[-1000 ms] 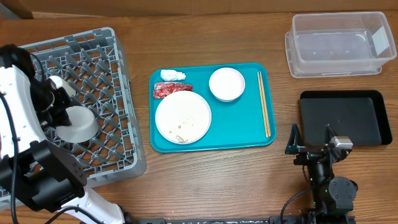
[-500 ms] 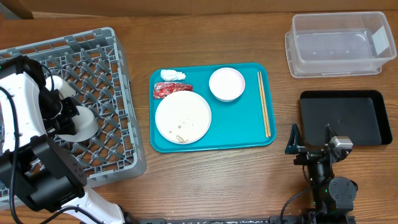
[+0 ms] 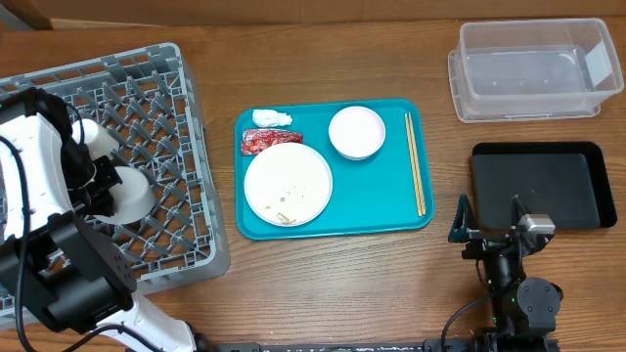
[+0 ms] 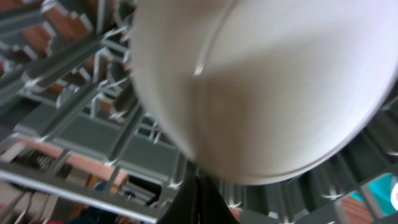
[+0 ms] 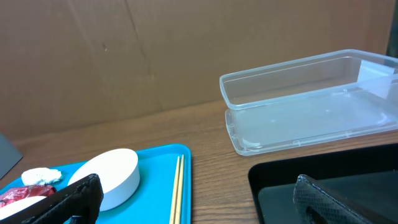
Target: Sort waste into correct bins and load items into the dishwasher
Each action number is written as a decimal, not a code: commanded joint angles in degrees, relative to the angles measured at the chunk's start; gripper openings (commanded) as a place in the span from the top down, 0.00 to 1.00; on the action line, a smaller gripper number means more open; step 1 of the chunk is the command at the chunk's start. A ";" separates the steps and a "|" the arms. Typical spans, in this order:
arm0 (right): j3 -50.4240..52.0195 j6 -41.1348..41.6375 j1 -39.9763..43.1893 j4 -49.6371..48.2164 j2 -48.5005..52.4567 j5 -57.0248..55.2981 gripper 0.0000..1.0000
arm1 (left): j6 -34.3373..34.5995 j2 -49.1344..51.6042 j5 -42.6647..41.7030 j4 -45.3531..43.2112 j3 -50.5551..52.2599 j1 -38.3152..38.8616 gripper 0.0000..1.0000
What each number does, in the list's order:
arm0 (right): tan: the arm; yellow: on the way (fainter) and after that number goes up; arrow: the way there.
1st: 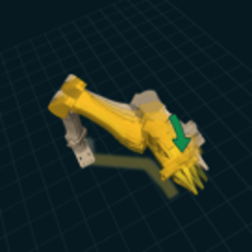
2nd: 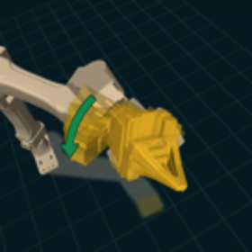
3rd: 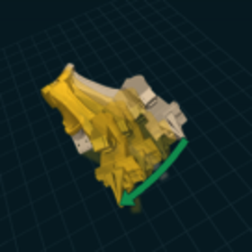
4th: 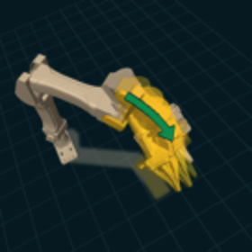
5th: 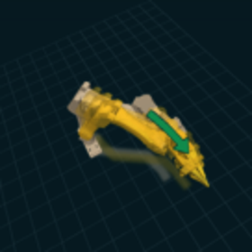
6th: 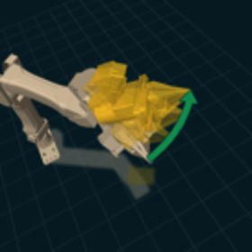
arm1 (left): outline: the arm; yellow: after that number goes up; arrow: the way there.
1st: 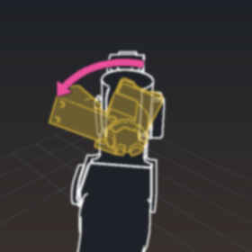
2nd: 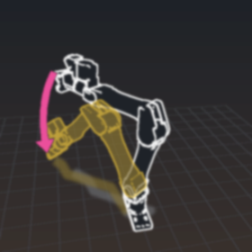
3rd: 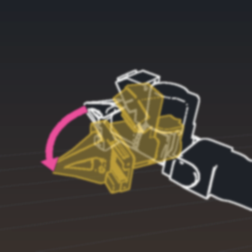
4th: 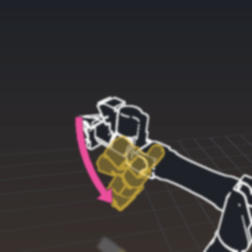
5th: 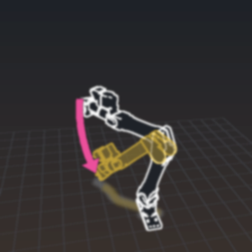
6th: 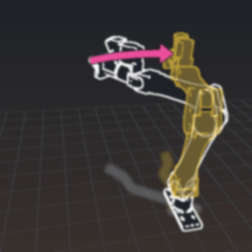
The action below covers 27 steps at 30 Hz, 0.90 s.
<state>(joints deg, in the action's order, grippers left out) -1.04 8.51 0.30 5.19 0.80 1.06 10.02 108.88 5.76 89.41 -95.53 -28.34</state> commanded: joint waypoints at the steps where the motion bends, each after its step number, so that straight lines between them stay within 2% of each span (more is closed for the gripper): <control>1: 0.59 -0.42 -0.33 -0.37 -0.63 -0.37 0.00 | 3.76 -0.24 3.87 1.05 -1.18 -0.63 0.96; 11: 0.59 -0.42 -0.33 -0.35 -0.63 -0.37 0.00 | 4.70 -0.24 3.89 -1.73 1.92 -0.63 0.96; 19: 0.59 -0.42 -0.33 -0.37 -0.63 -0.37 0.00 | 4.83 -0.24 3.65 -8.83 9.09 -0.61 0.96; 27: 0.59 -0.42 -0.33 -0.37 -0.63 -0.39 0.00 | 4.81 -0.24 3.89 -10.43 7.13 -0.63 0.96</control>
<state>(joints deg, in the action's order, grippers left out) -1.04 8.49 0.27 5.19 0.80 1.06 13.65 108.88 10.57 80.44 -87.24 -29.34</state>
